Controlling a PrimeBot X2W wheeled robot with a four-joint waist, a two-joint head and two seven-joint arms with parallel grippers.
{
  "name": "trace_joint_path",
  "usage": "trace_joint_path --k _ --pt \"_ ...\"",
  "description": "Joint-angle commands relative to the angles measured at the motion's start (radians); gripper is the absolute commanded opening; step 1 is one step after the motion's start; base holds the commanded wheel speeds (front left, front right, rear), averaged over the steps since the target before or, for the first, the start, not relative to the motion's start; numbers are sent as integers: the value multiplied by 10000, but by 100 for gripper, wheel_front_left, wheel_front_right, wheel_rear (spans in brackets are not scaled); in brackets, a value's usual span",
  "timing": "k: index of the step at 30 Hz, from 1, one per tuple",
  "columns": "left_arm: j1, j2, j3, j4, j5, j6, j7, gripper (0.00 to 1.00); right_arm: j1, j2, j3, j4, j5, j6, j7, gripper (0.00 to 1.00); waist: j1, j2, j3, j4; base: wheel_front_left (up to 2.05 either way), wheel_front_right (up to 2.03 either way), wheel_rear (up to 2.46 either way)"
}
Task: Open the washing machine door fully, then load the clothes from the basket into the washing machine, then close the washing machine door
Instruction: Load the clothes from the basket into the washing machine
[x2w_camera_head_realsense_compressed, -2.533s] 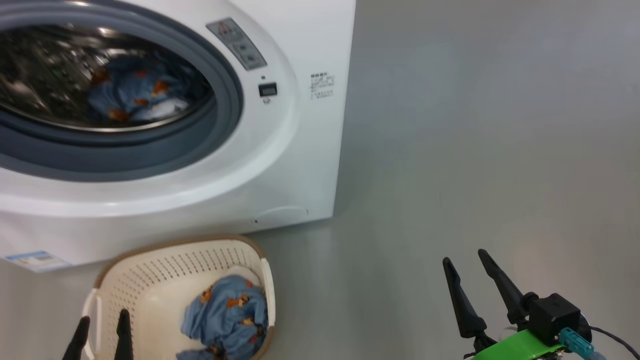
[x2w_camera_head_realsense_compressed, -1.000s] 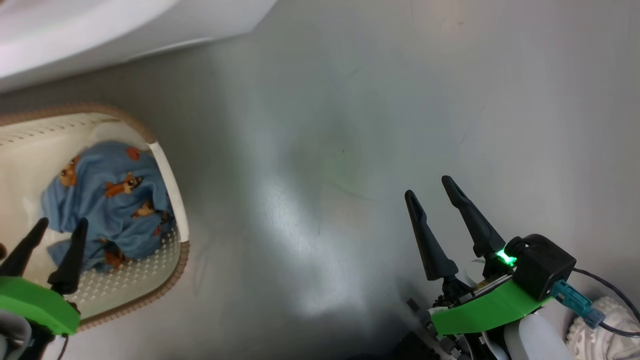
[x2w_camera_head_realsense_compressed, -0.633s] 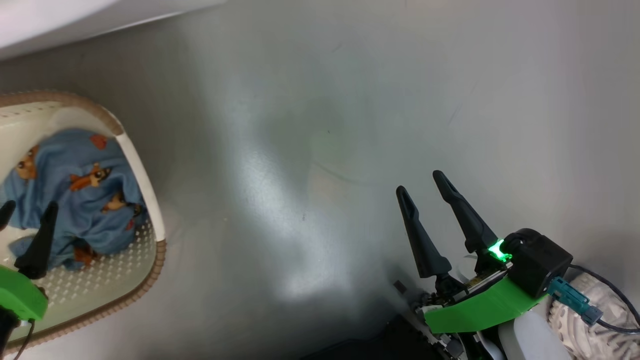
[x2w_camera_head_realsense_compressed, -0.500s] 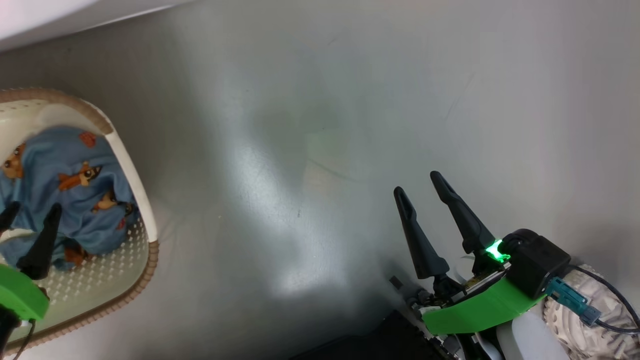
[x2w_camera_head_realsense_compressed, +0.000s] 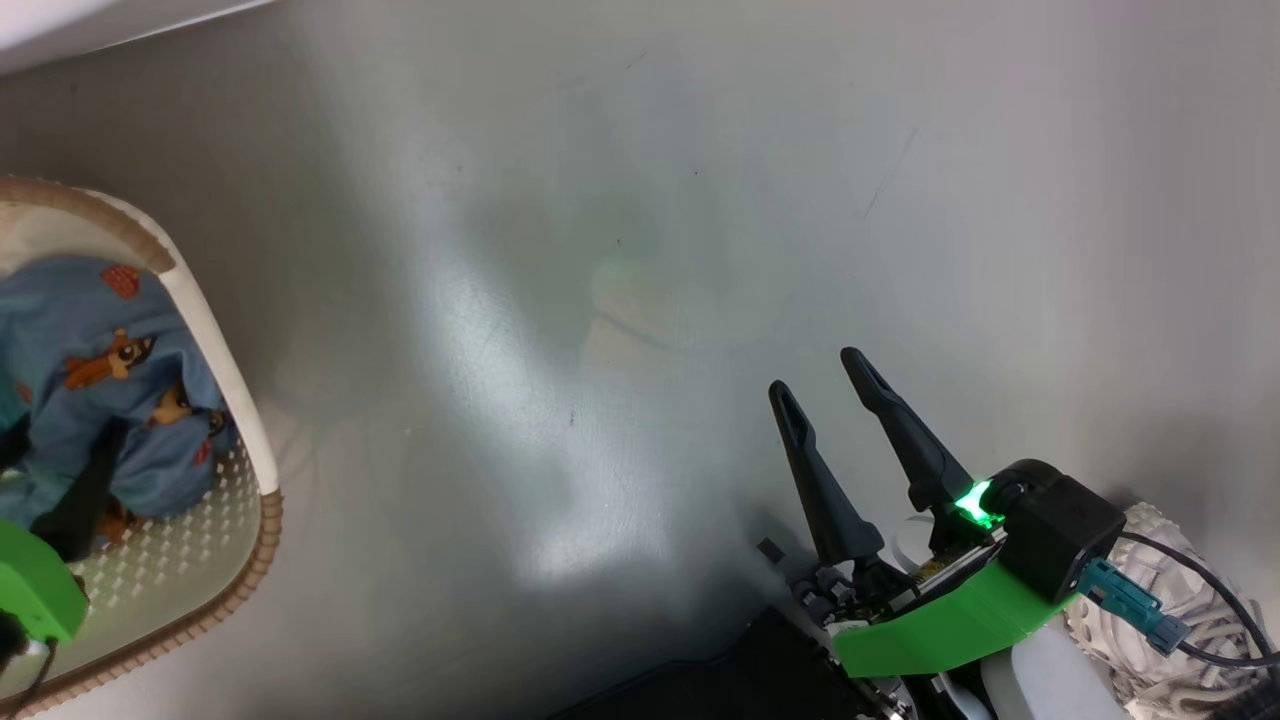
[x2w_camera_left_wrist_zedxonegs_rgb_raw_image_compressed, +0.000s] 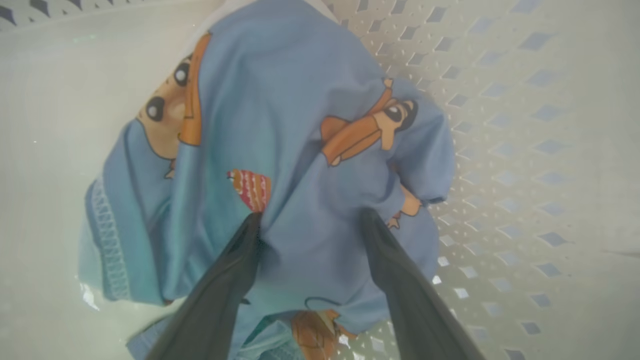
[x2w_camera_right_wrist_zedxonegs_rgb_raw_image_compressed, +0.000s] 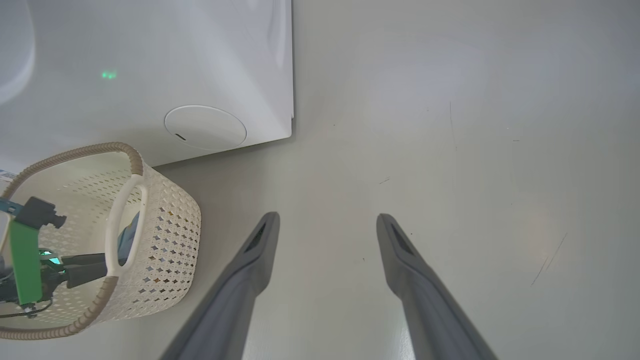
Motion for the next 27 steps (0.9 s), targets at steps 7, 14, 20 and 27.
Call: trace_joint_path --k 7,14,20,27 --pt "-962 503 -898 701 -239 44 -53 100 457 -52 414 -189 215 16 -48 100 0 -1 50 -166 0 0 0" --pt "-1794 116 -1962 1399 -471 44 -53 100 726 -52 306 -208 94 16 -48 100 0 -1 16 -145 0 0 0" --pt "-2275 -200 -2480 1873 -790 44 -53 100 829 -52 288 -240 26 16 -48 100 0 -1 -50 -108 0 0 0" --pt "-2581 -328 -3181 2232 -1348 44 18 0 873 -52 271 -256 -62 16 -48 100 0 -1 -152 -100 0 0 0"
